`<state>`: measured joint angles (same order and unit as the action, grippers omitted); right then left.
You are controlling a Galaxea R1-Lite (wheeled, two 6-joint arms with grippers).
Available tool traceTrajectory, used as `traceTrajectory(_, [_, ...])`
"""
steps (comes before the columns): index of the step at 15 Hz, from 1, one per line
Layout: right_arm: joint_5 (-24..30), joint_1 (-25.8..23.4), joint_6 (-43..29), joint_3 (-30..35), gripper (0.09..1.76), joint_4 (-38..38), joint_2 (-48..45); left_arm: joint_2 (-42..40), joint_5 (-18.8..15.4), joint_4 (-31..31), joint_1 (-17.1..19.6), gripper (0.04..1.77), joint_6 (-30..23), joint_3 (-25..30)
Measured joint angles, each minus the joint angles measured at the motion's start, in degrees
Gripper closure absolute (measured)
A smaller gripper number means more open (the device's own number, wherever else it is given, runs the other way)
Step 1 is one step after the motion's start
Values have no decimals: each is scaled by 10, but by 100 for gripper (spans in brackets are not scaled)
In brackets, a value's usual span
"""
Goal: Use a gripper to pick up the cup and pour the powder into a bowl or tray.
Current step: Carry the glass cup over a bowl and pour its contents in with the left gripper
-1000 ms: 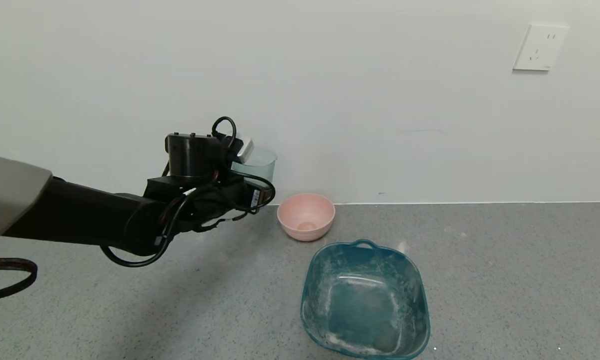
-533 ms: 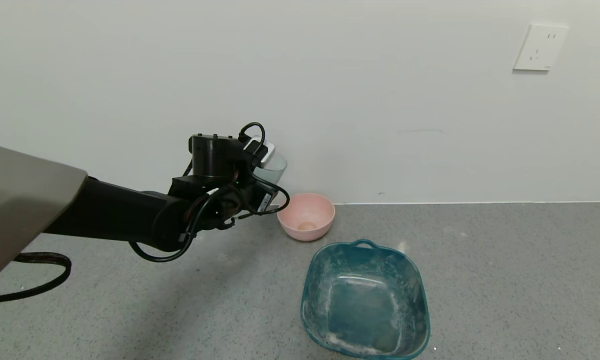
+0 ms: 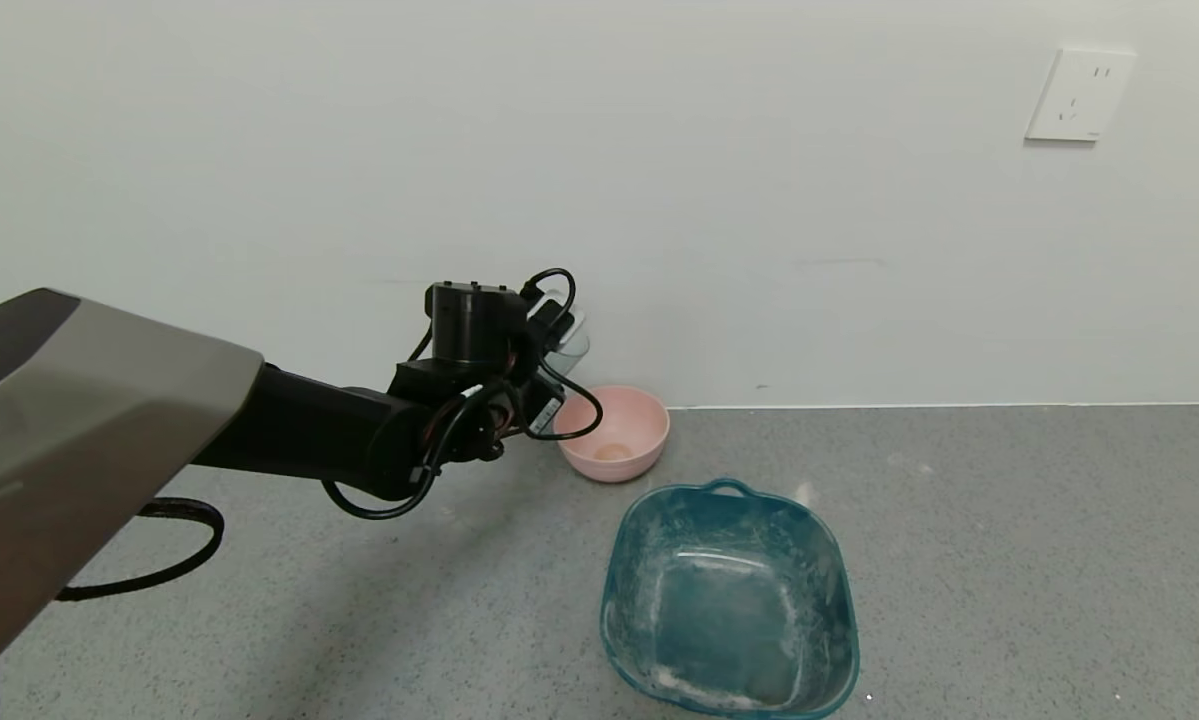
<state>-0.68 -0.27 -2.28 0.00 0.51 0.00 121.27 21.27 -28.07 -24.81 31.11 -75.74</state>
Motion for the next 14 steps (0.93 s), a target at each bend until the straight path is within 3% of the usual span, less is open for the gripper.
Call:
traceTrajectory(7, [0,0,0,0,14,0,0,38,114,21,-18,54,76,-45])
traceTrajectory(10, [0,0,0,0,14,0,0,49,145,32,-24,54,94,-54])
traceTrajectory(14, [0,0,0,0,14,0,0,62,163,59,-25,54,113,-82])
